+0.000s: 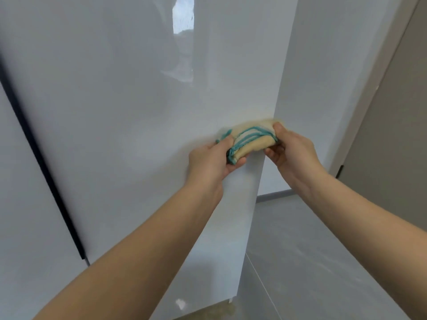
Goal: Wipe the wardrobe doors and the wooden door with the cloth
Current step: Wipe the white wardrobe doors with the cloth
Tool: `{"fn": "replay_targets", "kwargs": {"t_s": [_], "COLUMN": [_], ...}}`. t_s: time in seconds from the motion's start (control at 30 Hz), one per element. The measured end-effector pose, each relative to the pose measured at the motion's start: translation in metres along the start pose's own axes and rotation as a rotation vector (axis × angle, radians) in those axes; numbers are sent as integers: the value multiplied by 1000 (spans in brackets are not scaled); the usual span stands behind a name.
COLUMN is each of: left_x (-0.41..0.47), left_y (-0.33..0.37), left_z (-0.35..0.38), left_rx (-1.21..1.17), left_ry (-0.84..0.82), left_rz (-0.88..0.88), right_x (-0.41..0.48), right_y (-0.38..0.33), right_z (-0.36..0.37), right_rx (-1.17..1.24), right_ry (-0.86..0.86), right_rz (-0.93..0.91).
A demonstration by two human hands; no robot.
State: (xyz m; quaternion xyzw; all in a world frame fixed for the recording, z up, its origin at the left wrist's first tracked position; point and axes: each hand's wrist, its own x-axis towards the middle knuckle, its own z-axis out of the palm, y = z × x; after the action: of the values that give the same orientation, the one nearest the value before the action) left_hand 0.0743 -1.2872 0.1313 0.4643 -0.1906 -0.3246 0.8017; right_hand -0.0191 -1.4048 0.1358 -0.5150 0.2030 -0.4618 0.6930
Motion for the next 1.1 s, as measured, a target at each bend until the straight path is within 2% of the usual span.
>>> {"fn": "replay_targets", "kwargs": {"t_s": [0.1,0.2,0.33,0.5,0.6,0.67,0.73,0.8,0.87,1.0,1.1], "left_x": [-10,-15,-13,-3,1,6,12,18,20,29,40], "left_y": [-1,-36,-106,-200,-247,-272,-285,-286,-278,-261,-255], "left_z": [16,12,-16,-58,-83,-102,-122,-142,-152,-176,-187], "left_rx": [0,86,333,649,825,1222,1661,1898,2072,2322,2422], "left_ry": [7,-1,-96,-108,-159,-265,-443,-643,-747,-712,-696], "left_rz": [71,26,-201,-472,-532,-320,72,564,911,1111,1212], "right_x": [-6,-22,-38,-52,-57,-58,-60,-61,-60,-58,-59], "right_y": [-7,33,104,202,261,302,337,362,388,437,459], "right_z": [5,-14,-65,-136,-171,-195,-213,-221,-225,-225,-221], "right_rx": [178,262,301,221,123,-29,-242,-438,-598,-751,-804], "right_ry": [-88,-57,100,262,366,409,400,346,260,151,154], "right_rz": [16,96,205,428,552,625,664,662,642,640,657]}}
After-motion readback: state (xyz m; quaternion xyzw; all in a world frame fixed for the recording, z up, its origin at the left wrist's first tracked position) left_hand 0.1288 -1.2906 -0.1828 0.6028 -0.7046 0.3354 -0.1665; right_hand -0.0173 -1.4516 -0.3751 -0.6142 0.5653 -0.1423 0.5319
